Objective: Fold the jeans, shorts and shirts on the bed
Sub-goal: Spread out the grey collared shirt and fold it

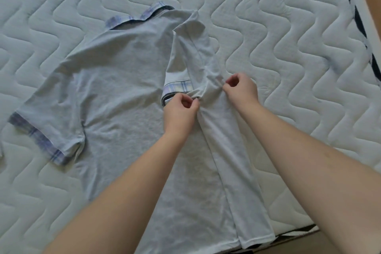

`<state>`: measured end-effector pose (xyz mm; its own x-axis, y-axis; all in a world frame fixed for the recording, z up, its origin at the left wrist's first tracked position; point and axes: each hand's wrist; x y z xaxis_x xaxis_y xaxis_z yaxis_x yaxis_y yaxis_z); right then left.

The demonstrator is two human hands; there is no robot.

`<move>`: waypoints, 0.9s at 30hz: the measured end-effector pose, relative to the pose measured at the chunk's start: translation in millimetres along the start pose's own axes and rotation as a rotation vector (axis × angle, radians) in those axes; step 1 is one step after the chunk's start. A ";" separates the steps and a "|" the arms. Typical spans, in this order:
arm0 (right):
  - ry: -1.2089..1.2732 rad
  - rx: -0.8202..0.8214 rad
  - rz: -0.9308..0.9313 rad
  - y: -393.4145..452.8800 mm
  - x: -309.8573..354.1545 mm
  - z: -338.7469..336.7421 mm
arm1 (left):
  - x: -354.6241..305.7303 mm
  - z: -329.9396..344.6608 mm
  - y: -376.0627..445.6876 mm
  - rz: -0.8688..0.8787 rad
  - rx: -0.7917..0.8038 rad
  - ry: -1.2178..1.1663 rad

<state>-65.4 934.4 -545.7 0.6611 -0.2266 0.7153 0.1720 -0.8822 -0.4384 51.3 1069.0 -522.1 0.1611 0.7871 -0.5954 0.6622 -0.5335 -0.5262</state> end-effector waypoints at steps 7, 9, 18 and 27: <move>-0.026 0.063 -0.094 31.8 14.1 7.1 | -31.9 -31.8 49.4 0.271 -0.090 0.028; -0.067 0.084 -0.082 43.1 18.0 9.0 | -44.3 -36.7 65.8 0.330 -0.123 0.047; 0.046 0.149 -0.020 64.3 13.0 10.6 | -118.5 -36.8 168.5 0.378 -0.026 0.643; 0.180 0.260 -0.011 60.9 11.7 1.2 | -171.6 -22.1 201.6 0.428 0.218 0.789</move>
<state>-46.3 878.6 -564.7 0.5225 -0.3075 0.7953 0.3743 -0.7553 -0.5380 173.3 833.2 -512.6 0.8654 0.4498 -0.2211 0.2919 -0.8109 -0.5072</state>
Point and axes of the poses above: each hand's wrist, its own y-axis towards the middle knuckle, its own z-axis out of the palm, x = y × z, and after that the axes turned 12 degrees about y, right-handed
